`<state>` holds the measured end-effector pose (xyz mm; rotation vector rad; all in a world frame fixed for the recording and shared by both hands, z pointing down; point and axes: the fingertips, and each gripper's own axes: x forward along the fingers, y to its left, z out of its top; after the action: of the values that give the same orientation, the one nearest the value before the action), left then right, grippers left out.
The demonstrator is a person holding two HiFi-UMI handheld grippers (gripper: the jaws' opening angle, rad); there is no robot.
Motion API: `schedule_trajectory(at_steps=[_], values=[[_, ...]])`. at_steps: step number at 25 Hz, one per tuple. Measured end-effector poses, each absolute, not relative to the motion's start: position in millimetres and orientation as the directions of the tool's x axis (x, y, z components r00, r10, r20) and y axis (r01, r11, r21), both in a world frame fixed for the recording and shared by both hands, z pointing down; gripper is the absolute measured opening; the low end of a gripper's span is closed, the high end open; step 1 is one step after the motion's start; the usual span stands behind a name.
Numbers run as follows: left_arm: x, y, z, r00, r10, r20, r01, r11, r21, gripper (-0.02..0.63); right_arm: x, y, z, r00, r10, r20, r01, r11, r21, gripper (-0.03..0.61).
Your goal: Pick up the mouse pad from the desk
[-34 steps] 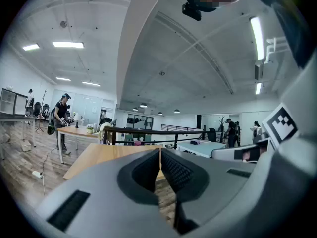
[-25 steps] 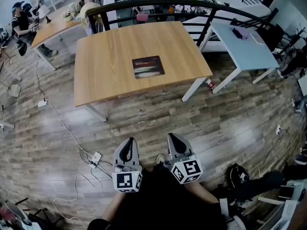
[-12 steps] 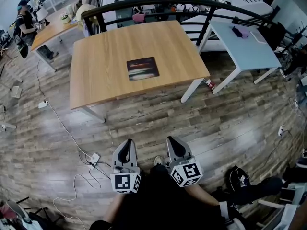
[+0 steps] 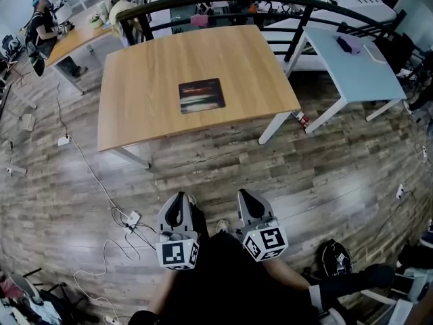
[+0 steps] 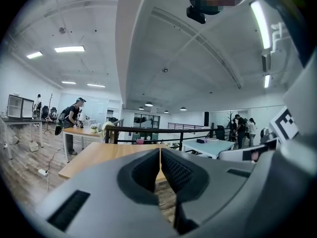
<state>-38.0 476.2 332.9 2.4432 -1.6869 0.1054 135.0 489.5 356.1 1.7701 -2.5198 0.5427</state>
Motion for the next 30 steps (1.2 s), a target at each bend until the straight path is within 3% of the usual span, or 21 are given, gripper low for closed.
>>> schedule_trajectory(at_steps=[12,30], values=[[-28,371,357,0.411,-0.894,0.179,-0.910,-0.391,0.134,0.028,128,387,374,-0.340,-0.912,0.232,-0.925,0.279,-0.257,0.031],[-70,158,366,0.558,-0.801,0.218,-0.829,-0.525,0.193,0.028,66,178,372,-0.228,-0.927,0.297,-0.962,0.168,-0.213,0.031]])
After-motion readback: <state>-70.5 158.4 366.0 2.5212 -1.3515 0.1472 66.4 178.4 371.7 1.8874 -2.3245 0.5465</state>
